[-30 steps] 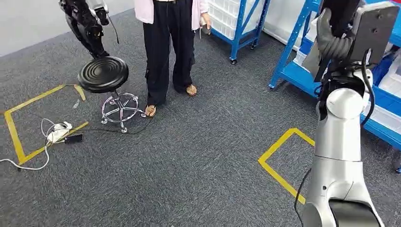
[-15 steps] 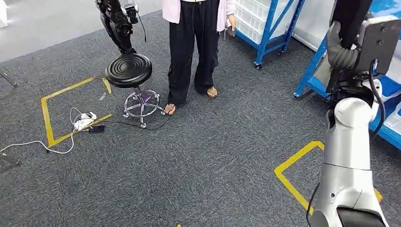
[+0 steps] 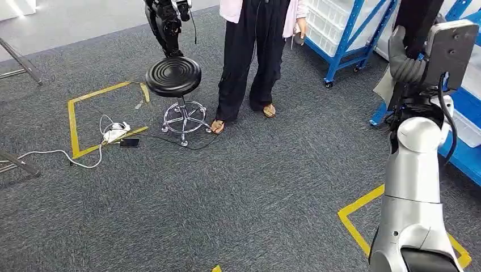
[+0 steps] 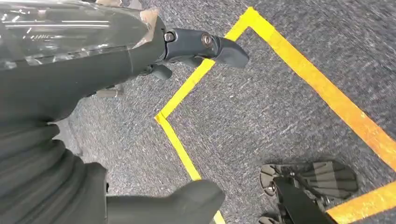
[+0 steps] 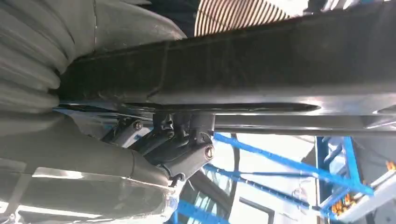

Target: Take the parts from the cabinet and place them on the table.

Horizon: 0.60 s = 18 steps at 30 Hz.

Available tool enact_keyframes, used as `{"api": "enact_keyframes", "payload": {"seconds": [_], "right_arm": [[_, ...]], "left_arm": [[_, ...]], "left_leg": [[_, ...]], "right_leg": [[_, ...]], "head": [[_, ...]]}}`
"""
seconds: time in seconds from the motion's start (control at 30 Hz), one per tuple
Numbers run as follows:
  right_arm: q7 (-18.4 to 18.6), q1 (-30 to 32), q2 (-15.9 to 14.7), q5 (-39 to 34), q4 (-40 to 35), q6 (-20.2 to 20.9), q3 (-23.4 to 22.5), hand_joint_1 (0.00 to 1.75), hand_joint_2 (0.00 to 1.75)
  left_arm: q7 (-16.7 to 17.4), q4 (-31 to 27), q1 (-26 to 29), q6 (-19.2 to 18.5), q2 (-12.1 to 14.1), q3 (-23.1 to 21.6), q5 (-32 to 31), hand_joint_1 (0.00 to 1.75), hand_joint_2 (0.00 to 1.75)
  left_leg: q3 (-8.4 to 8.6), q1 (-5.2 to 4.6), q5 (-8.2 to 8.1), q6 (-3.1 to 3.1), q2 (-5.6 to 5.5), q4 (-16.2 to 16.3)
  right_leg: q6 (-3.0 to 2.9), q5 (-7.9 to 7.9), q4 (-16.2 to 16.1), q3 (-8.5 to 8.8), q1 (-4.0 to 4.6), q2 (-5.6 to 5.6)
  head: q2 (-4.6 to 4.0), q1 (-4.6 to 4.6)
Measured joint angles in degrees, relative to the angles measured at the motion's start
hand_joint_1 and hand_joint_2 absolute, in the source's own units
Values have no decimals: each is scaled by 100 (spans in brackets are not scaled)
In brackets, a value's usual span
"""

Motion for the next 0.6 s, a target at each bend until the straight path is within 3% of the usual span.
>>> {"api": "enact_keyframes", "payload": {"seconds": [0.07, 0.1, 0.13, 0.17, 0.23, 0.27, 0.3, 0.33, 0.37, 0.43, 0.47, 0.5, 0.53, 0.57, 0.6], "right_arm": [[5, 0, 2, 14, 2, -5, 0, 175, 175], [70, -25, 31, 177, 13, -87, 15, 175, 175], [182, -98, 46, 353, 48, -127, 42, 175, 175], [234, -103, 57, 379, 77, -127, 66, 175, 175], [254, -148, 66, 400, 103, -127, 83, 175, 175], [262, -199, 79, 407, 116, -125, 98, 175, 175], [271, -231, 85, 407, 124, -125, 107, 175, 175], [271, -246, 96, 403, 151, -121, 123, 175, 175], [265, -257, 103, 392, 155, -118, 127, 175, 175], [219, -251, 146, 348, 240, -131, 114, 175, 175], [184, -268, 171, 337, 262, -147, 112, 175, 175], [164, -297, 204, 319, 278, -158, 109, 175, 175], [140, -307, 230, 293, 295, -164, 105, 175, 175], [101, -318, 232, 287, 315, -177, 98, 175, 175], [76, -325, 232, 267, 337, -195, 90, 175, 175]], "left_arm": [[-2, 0, 1, -2, 0, 0, -2, 0, 175], [-13, 0, 13, -22, -4, 0, -31, 0, 175], [-39, 0, -51, -63, 24, 0, -61, 0, 175], [-44, 0, -50, -103, 20, 0, -64, 0, 175], [-41, 0, -49, -120, 20, 0, -64, 0, 175], [-35, 0, -52, -127, 20, 0, -68, 0, 175], [-27, 0, -54, -125, 22, 0, -68, 0, 175], [-6, 0, -61, -122, 37, 2, -68, 0, 175], [15, 0, -67, -122, 33, 0, -68, 0, 175], [65, 0, -50, -107, 33, 2, -70, 0, 175], [72, 0, -41, -100, 35, 0, -72, 0, 175], [83, 0, -39, -98, 20, 0, -77, 0, 175], [92, 0, -50, -76, 20, 2, -74, 0, 175], [94, 0, -72, -61, 20, 4, -59, 0, 175], [96, 0, -86, -44, 16, 11, -44, 0, 175]], "left_leg": [[-1, -3, 3, 5, -10, -4], [97, 46, 77, 96, -101, -133], [92, 53, 97, 143, -320, -145], [94, 53, 97, 140, -475, -139], [88, 66, 92, 130, -582, -112], [81, 89, 74, 100, -670, -64], [60, 96, 43, 55, -730, -10], [15, 71, 36, 8, -796, 11], [-14, 86, 33, -14, -841, 56], [-49, 119, 84, -87, -950, -3], [-81, 125, 84, -102, -988, 19], [-95, 100, 24, -117, -677, 96], [-193, 84, -122, -141, -392, 322], [-377, 98, -323, -159, -258, 700], [-606, 104, -533, -165, -193, 1164]], "right_leg": [[7, -1, -4, 3, 1, -9], [65, -79, 84, -49, -6, 138], [-43, -671, 1555, -766, -25, 530], [37, -615, 1762, -920, -47, 547], [145, -339, 1253, -708, -89, 552], [231, -55, 589, -384, -131, 598], [278, 49, 124, -177, -193, 780], [240, 22, 196, -185, -146, 946], [181, 36, 162, -168, -148, 949], [122, 40, 179, -164, -105, 837], [74, 70, 158, -163, -167, 770], [54, 79, 151, -150, -153, 731], [17, 69, 151, -140, -139, 679], [-20, 59, 151, -136, -113, 626], [-31, 52, 151, -135, -90, 561]], "head": [[0, -2], [-2, 6], [0, 30], [0, 30], [0, 41], [-2, 39], [0, 48], [0, 61], [0, 43], [0, 46], [0, 37], [0, 35], [0, -25], [0, -20], [0, -22]]}}
